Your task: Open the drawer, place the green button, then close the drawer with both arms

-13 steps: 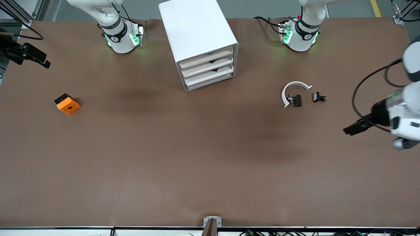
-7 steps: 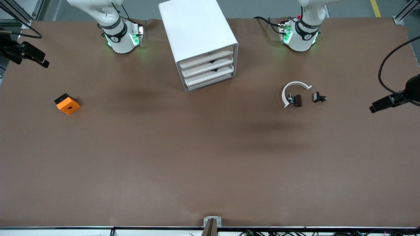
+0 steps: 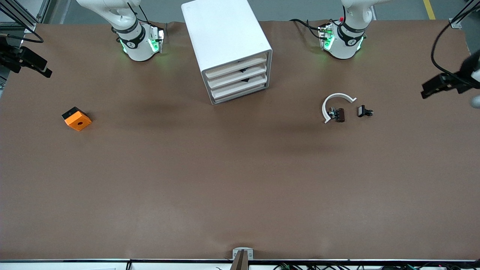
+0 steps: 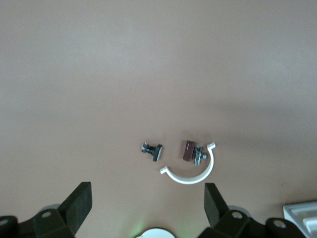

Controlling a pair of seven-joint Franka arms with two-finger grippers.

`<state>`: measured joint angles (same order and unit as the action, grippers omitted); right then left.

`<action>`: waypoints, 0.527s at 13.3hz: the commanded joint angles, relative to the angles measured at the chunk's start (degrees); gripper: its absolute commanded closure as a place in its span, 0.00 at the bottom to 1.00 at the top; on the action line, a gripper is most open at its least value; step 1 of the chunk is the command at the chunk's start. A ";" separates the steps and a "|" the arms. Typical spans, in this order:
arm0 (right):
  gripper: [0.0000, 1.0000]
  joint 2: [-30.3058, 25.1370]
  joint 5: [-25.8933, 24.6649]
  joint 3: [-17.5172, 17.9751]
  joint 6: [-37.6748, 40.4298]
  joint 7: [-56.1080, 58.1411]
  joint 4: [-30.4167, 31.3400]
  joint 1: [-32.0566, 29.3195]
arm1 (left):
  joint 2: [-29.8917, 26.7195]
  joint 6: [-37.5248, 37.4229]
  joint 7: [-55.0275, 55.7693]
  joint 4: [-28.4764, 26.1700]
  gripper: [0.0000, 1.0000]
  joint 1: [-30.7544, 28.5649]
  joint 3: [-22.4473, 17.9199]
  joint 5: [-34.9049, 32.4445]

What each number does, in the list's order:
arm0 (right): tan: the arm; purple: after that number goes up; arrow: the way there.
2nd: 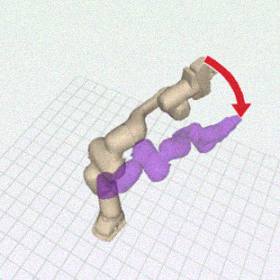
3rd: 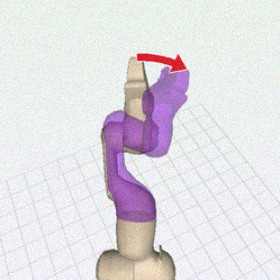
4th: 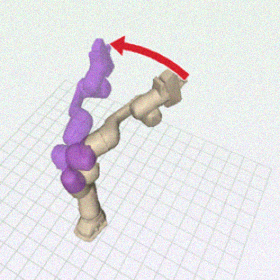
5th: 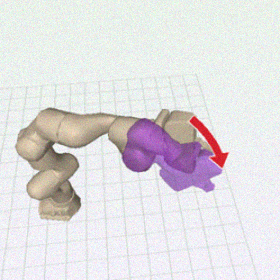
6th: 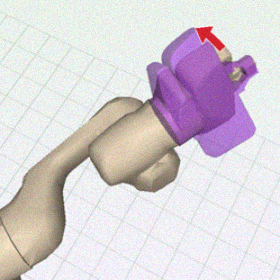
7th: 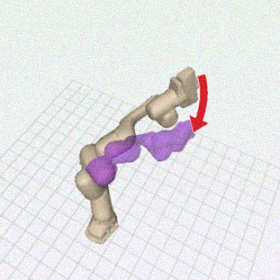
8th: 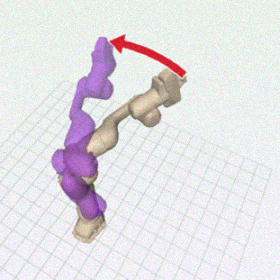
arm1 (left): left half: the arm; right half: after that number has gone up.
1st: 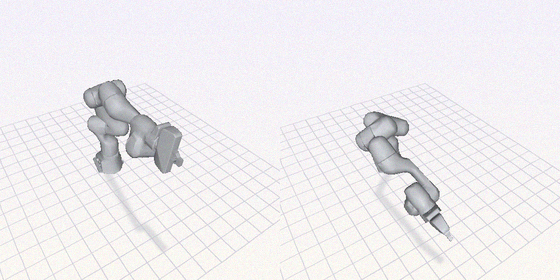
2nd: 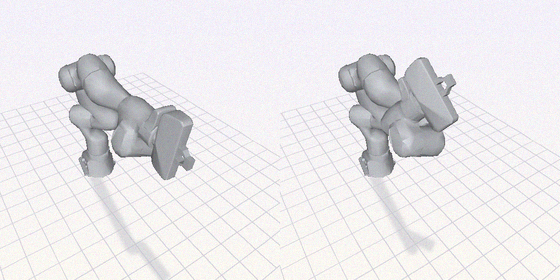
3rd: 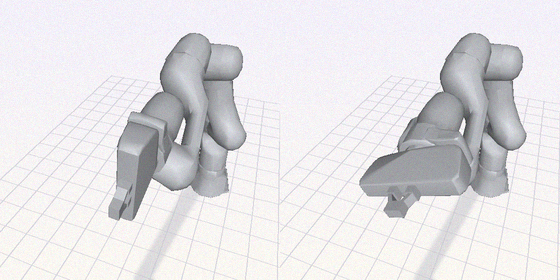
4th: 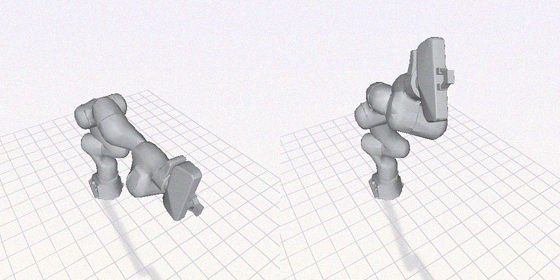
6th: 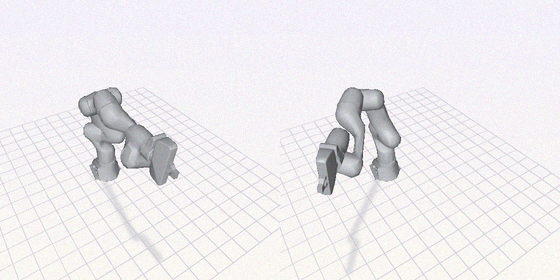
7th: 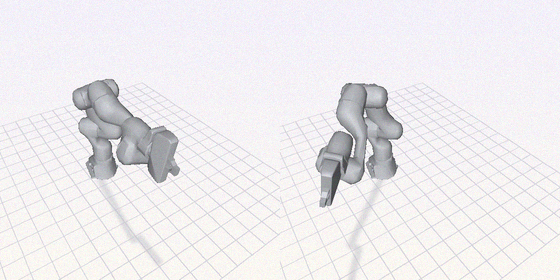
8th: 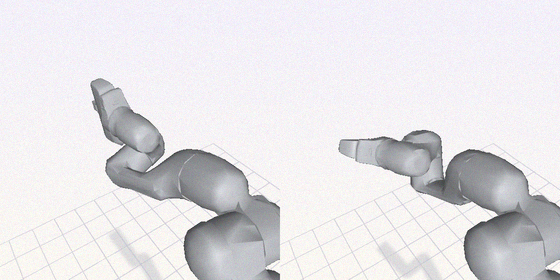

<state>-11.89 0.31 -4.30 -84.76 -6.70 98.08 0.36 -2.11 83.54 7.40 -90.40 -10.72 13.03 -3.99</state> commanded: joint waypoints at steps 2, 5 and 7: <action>0.00 0.99 0.74 0.44 0.21 -0.77 -1.75 -0.80 | -10.00 3.12 -1.60 -10.74 0.00 6.84 -6.43 4.07; 0.00 1.00 0.74 0.44 0.39 -0.68 -2.01 -0.89 | -12.13 4.00 -1.77 -12.52 0.00 8.08 -6.43 3.99; 0.00 1.08 0.65 0.44 0.48 -0.68 -1.92 -0.89 | -10.47 4.00 -2.56 -11.12 0.00 7.56 -6.44 4.08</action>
<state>-11.58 0.32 -4.33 -84.82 -6.73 97.49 0.36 -12.85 86.30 6.74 -101.08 -3.06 7.35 -0.66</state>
